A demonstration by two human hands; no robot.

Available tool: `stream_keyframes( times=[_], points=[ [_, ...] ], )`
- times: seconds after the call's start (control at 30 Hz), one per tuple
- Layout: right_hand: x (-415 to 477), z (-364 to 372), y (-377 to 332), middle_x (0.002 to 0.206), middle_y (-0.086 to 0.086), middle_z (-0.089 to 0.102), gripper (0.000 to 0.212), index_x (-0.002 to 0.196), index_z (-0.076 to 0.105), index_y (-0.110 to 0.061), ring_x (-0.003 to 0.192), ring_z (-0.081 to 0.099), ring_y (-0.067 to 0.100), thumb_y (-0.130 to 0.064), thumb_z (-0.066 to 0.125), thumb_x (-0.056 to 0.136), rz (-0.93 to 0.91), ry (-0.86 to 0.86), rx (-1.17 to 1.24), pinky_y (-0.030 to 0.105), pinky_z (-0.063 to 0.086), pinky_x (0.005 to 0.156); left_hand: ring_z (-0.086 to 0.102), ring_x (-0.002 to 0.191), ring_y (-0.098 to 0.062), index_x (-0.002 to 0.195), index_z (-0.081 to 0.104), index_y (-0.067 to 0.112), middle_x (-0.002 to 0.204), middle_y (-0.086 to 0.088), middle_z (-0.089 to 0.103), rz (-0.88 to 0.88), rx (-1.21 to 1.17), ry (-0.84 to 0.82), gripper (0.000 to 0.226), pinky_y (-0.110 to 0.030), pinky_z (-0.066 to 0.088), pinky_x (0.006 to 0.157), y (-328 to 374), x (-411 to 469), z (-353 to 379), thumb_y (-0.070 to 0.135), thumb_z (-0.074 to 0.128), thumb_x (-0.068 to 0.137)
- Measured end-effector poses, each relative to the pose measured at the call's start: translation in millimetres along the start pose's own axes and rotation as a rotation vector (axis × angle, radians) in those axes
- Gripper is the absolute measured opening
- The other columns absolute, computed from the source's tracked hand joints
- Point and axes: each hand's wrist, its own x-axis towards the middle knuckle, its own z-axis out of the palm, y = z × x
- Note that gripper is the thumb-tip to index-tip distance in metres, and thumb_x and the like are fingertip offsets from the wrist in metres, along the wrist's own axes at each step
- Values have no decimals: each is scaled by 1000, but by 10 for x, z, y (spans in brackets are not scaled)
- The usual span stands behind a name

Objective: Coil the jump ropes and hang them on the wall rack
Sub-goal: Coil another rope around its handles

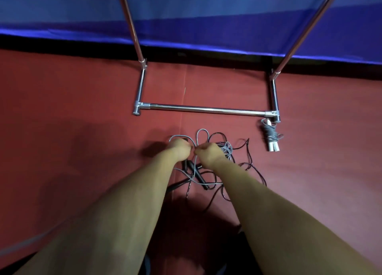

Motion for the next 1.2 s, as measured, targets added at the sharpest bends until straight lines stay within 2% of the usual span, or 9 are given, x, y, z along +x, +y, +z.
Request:
stream_keyframes(
  times=[0.1, 0.17, 0.3, 0.6, 0.73, 0.87, 0.97, 1.07, 1.2],
  points=[
    [256, 132, 153, 79, 16, 55, 30, 69, 59, -8, 78, 51, 27, -19, 52, 97, 27, -44, -188, 34, 48, 77, 65, 112, -34, 117, 70, 8, 123, -16, 69, -16, 192, 3, 31, -36, 52, 93, -204, 306, 177, 23, 51, 99],
    [440, 257, 311, 93, 23, 65, 31, 90, 68, 0, 88, 61, 33, -25, 50, 96, 60, -63, -269, 32, 47, 80, 66, 110, -34, 115, 69, 11, 121, -15, 70, -27, 312, 3, 29, -37, 52, 91, -317, 464, 287, 23, 53, 94],
    [715, 477, 662, 118, 15, 69, 44, 116, 67, -12, 110, 64, 34, -43, 53, 87, 143, -11, -305, 34, 50, 89, 63, 115, -34, 118, 65, 15, 125, -12, 67, -50, 351, 54, 31, -37, 51, 95, -423, 666, 420, 29, 59, 90],
    [856, 863, 842, 119, 18, 66, 41, 117, 65, -5, 113, 63, 35, -32, 69, 85, 274, 86, -208, 38, 51, 93, 62, 118, -31, 127, 55, 7, 128, -14, 65, -156, 229, 86, 59, -35, 50, 98, -617, 979, 587, 34, 79, 81],
    [893, 758, 778, 93, 14, 74, 18, 95, 74, -9, 90, 69, 31, -22, 67, 86, 79, 176, -170, 32, 50, 76, 67, 111, -30, 120, 61, 5, 120, -15, 69, -175, 99, 101, 49, -34, 52, 95, -682, 1014, 577, 30, 78, 82],
    [882, 449, 595, 57, 1, 54, 19, 74, 65, -16, 44, 47, 11, -12, 67, 92, 40, 109, 267, 20, 39, 44, 71, 69, -25, 99, 66, 1, 84, -14, 72, -292, -461, 92, 25, -32, 61, 62, -645, 1019, 437, 19, 74, 83],
    [832, 115, 325, 62, 7, 57, 22, 77, 60, -15, 51, 50, 16, -10, 60, 98, 10, 18, 571, 25, 42, 51, 59, 60, -14, 88, 63, 9, 74, -6, 64, -339, -779, -78, 5, -21, 51, 49, -420, 884, 242, 13, 62, 91],
    [650, -232, 1, 59, 3, 58, 19, 83, 57, -15, 52, 58, 17, -11, 55, 101, 7, -103, 785, 28, 53, 56, 58, 54, -10, 85, 59, 14, 68, -1, 64, -307, -770, -154, 14, -20, 46, 52, -178, 710, 93, 14, 54, 98],
    [253, -659, -519, 56, 2, 48, 19, 83, 55, -15, 49, 45, 16, -11, 55, 101, -114, -168, 794, 29, 51, 50, 58, 36, -9, 84, 61, 11, 48, 1, 63, -206, -522, -58, 19, -21, 46, 52, 204, 378, -142, 6, 49, 98]
  ],
)
